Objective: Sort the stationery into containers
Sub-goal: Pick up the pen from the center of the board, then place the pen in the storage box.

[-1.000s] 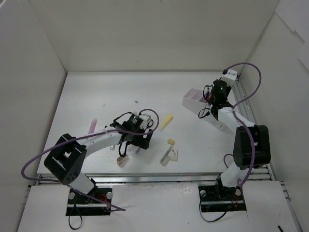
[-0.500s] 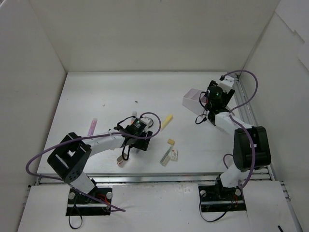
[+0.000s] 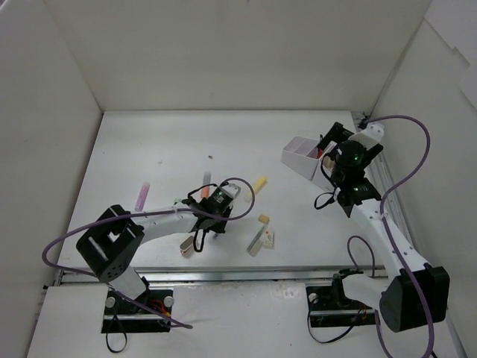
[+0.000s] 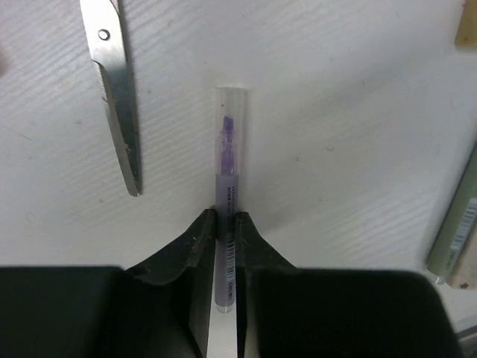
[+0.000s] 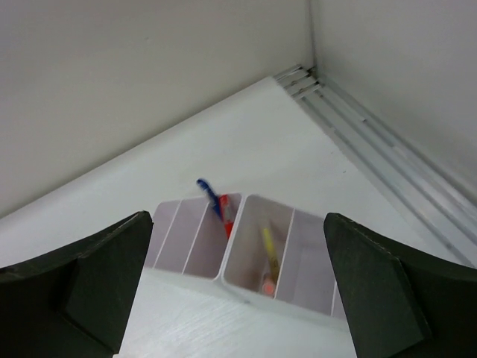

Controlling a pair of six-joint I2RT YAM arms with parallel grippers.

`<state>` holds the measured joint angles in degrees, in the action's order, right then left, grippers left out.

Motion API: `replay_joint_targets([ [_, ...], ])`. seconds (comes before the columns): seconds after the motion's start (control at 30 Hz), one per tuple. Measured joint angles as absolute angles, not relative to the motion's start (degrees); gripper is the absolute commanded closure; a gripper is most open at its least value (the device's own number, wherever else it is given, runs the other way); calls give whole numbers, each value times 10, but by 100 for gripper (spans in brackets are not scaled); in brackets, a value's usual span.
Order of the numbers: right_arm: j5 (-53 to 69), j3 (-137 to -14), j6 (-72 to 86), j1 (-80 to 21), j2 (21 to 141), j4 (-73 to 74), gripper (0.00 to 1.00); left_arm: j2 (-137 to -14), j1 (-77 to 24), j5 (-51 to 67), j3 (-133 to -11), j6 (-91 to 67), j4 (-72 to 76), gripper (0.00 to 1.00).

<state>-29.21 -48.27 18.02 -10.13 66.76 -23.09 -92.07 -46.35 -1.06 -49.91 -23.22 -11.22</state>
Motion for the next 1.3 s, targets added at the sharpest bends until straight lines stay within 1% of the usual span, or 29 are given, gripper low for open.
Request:
replay_joint_targets([
  [0.1,-236,-487,205,-123,630,-163,2,-909,-477,-9,-499,-225,-123,100],
  [0.23,-101,-479,230,-150,623,-129,2,-843,-495,-6,-498,-196,-115,100],
  [0.4,92,-446,271,-178,679,-157,2,-753,-499,-3,-502,-162,-69,100],
  [0.53,201,-417,321,-205,745,-211,2,-747,-499,-1,-516,-145,-51,100],
  [0.67,246,-416,356,-234,782,-247,2,-763,-499,1,-533,-139,-53,100],
  [0.83,251,-416,380,-261,783,-284,2,-773,-504,-9,-546,-144,-53,100],
  [0.9,251,-416,386,-266,783,-290,7,-773,-506,-16,-549,-150,-53,100],
  [1.0,248,-416,393,-279,784,-296,17,-782,-506,-25,-564,-154,-53,100],
  [1.1,247,-417,397,-295,792,-300,45,-789,-506,-31,-577,-157,-51,100],
  [1.13,246,-417,401,-300,796,-300,65,-790,-506,-34,-581,-158,-51,100],
  [1.17,245,-417,400,-303,800,-301,74,-790,-506,-36,-583,-159,-51,100],
  [1.2,244,-418,406,-307,803,-304,78,-791,-506,-37,-585,-161,-51,100],
  [1.23,244,-420,416,-310,805,-309,90,-794,-506,-41,-585,-164,-55,100],
  [1.3,245,-427,422,-319,804,-317,100,-804,-507,-47,-588,-168,-53,100],
])
